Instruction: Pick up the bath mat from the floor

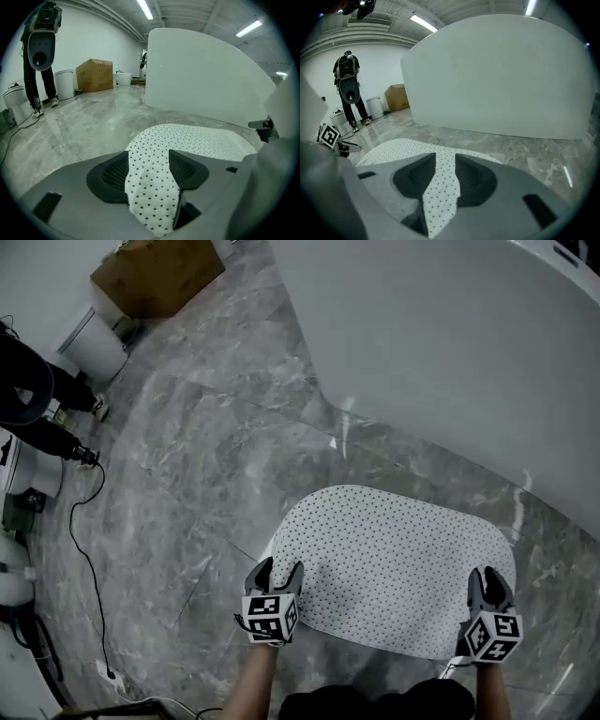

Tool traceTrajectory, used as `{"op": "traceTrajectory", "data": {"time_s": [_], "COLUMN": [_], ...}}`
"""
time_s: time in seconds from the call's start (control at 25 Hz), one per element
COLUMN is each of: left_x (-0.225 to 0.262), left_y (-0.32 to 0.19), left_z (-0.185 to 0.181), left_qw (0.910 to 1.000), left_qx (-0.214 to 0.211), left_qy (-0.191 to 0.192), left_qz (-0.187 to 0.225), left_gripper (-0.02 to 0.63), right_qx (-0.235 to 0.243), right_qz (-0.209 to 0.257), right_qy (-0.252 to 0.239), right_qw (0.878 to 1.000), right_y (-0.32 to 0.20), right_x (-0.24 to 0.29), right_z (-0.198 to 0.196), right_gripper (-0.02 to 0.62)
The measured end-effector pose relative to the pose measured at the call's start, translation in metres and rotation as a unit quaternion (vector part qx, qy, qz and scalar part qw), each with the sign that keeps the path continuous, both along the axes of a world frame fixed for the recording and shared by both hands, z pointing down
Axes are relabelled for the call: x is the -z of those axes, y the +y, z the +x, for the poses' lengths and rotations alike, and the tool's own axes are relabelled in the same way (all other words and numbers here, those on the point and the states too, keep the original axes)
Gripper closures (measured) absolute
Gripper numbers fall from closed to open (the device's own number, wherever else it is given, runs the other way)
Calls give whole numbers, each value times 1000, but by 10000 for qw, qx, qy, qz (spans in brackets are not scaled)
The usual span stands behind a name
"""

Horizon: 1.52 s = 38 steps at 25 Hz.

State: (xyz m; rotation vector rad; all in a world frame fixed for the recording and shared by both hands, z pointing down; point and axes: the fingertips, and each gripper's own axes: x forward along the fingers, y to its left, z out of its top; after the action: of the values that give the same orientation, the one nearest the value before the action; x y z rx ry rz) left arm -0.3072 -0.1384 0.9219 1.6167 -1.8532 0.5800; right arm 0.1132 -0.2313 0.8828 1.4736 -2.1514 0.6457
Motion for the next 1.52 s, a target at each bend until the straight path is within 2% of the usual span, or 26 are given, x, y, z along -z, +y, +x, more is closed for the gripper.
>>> {"op": "traceTrajectory", "data": {"time_s": [0.36, 0.52, 0.76, 0.92, 1.0, 1.2, 1.52], "left_x": [-26, -37, -61, -72, -76, -78, -77], "left_y": [3, -7, -20, -28, -30, -28, -24], "left_z": [-29, -40, -50, -44, -42, -39, -25], "left_qw": [9997, 9996, 9984, 9965, 9958, 9954, 9895], "left_qx": [112, 174, 305, 334, 332, 118, -468], "left_qy": [-126, -157, 70, 369, 372, 204, 218], "left_qz": [-151, -174, -481, -667, -762, -930, -1353], "left_gripper": [331, 324, 311, 293, 288, 295, 338], "right_qx": [272, 190, -48, -154, -242, -297, -363], "right_qz": [111, 58, 14, 1, -46, -147, -351], "right_qy": [-17, -102, -222, -229, -248, -291, -254], "right_qw": [9996, 9998, 9997, 9996, 9994, 9990, 9984], "right_y": [-5, -5, -5, -4, -2, 3, 15], "right_x": [-6, -13, -16, -16, -17, -18, -24], "right_z": [-15, -9, 2, 9, 11, 11, 19], "right_gripper": [465, 466, 466, 466, 465, 465, 466]}}
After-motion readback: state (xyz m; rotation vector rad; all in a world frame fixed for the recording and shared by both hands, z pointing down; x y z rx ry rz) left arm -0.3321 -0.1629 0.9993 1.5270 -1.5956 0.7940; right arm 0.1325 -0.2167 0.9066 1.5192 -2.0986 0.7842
